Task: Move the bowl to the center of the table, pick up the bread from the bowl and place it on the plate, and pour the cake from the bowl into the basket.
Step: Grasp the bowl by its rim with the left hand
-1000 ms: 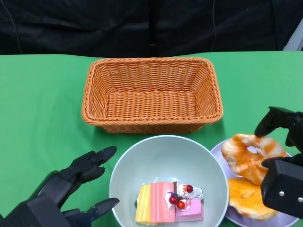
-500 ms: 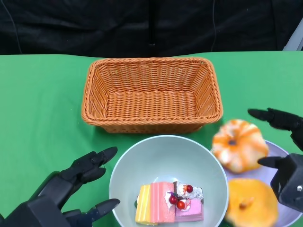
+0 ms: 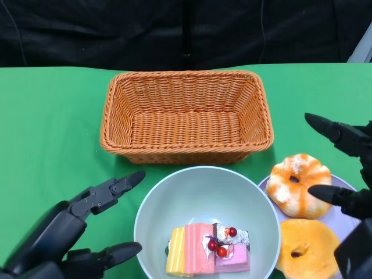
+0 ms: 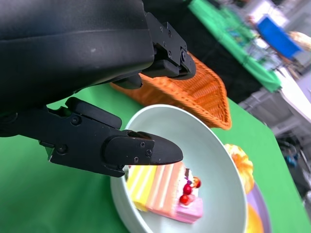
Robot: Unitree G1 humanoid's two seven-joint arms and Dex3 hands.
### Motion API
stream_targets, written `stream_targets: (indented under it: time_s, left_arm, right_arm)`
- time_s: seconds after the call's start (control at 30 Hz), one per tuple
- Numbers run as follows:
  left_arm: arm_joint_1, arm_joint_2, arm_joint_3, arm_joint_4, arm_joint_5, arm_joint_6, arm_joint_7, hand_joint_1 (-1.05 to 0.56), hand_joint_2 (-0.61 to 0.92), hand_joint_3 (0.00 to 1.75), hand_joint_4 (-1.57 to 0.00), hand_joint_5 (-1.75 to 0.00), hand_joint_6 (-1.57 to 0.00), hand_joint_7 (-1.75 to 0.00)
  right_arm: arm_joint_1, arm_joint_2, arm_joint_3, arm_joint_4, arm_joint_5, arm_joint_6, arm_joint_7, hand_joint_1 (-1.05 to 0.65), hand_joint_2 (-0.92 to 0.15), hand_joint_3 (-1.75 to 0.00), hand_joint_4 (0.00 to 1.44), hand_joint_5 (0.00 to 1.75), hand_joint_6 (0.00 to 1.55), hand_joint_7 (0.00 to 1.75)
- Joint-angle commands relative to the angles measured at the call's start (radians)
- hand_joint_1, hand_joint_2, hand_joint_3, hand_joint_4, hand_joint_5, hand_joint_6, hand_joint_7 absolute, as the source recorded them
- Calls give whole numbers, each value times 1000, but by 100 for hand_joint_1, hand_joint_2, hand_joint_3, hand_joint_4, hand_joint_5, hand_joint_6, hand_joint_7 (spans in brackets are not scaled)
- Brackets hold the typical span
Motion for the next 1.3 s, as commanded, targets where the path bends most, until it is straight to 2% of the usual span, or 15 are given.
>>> stream_targets:
  time_s: [0.03, 0.13, 0.2, 0.23, 0.37, 0.6, 0.63, 0.7, 0.73, 0.9, 1.07, 1.2, 1.3]
  left_arm:
    - [-15, 57, 27, 50, 18, -108, -11, -55, 92, 30, -5, -55, -31, -1]
    - [-49, 141, 58, 133, 29, -276, -37, -63, 92, 31, -3, -53, -33, -1]
    - [-61, 157, 61, 165, 28, -327, -36, -64, 92, 30, -3, -53, -33, -2]
    - [-83, 174, 66, 202, 42, -401, -23, -65, 92, 30, -3, -53, -33, -2]
    - [-142, 198, 83, 295, 106, -600, 19, -60, 90, 12, -11, -57, -40, -3]
    - [-165, 195, 90, 345, 138, -680, 42, -59, 91, 4, -13, -58, -42, -3]
    - [-213, 186, 91, 354, 269, -762, 93, -59, 91, 4, -13, -58, -43, -3]
    - [-284, 173, 86, 373, 470, -883, 181, -42, 77, 1, -23, -65, -51, -7]
    - [-308, 167, 80, 382, 548, -920, 223, -40, 76, 1, -24, -67, -52, -7]
    - [-356, 148, 50, 421, 740, -981, 379, -41, 81, 3, -30, -70, -54, -7]
    - [-409, 155, -30, 446, 906, -999, 539, -47, 89, 2, -22, -85, -58, -9]
    - [-448, 177, -113, 478, 1025, -966, 669, -56, 92, 3, -29, -87, -64, -11]
    - [-460, 203, -158, 486, 1062, -932, 735, -58, 92, 2, -31, -85, -65, -12]
  right_arm:
    - [25, 8, -12, -37, 18, -6, 5, -44, -88, 0, 0, 85, 30, 1]
    - [60, 26, 5, -82, 24, 1, 17, -42, -88, 0, 0, 86, 30, 1]
    - [65, 32, 6, -89, 23, 4, 22, -41, -87, 0, 0, 87, 30, 1]
    - [75, 40, 9, -94, 25, -3, 19, -41, -87, 0, 0, 87, 30, 1]
    - [99, 65, 12, -109, 36, -17, 10, -40, -87, 0, 0, 93, 32, 3]
    - [105, 78, 8, -113, 37, -21, 13, -40, -86, 0, 0, 94, 33, 3]
    - [115, 84, 10, -121, 43, -19, 14, -40, -86, 0, 0, 94, 33, 3]
    - [130, 93, 13, -137, 49, -13, 17, -40, -87, -1, 0, 94, 31, 2]
    - [134, 95, 13, -143, 51, -12, 17, -40, -88, -1, 0, 93, 31, 2]
    - [142, 104, 11, -156, 61, -5, 23, -40, -88, 0, 0, 93, 30, 2]
    - [144, 110, 12, -162, 61, -2, 26, -40, -88, 0, 0, 93, 30, 2]
    - [144, 116, 14, -162, 58, 0, 29, -39, -88, 0, 0, 93, 30, 2]
    - [144, 117, 13, -162, 58, 1, 30, -39, -88, 0, 0, 93, 30, 2]
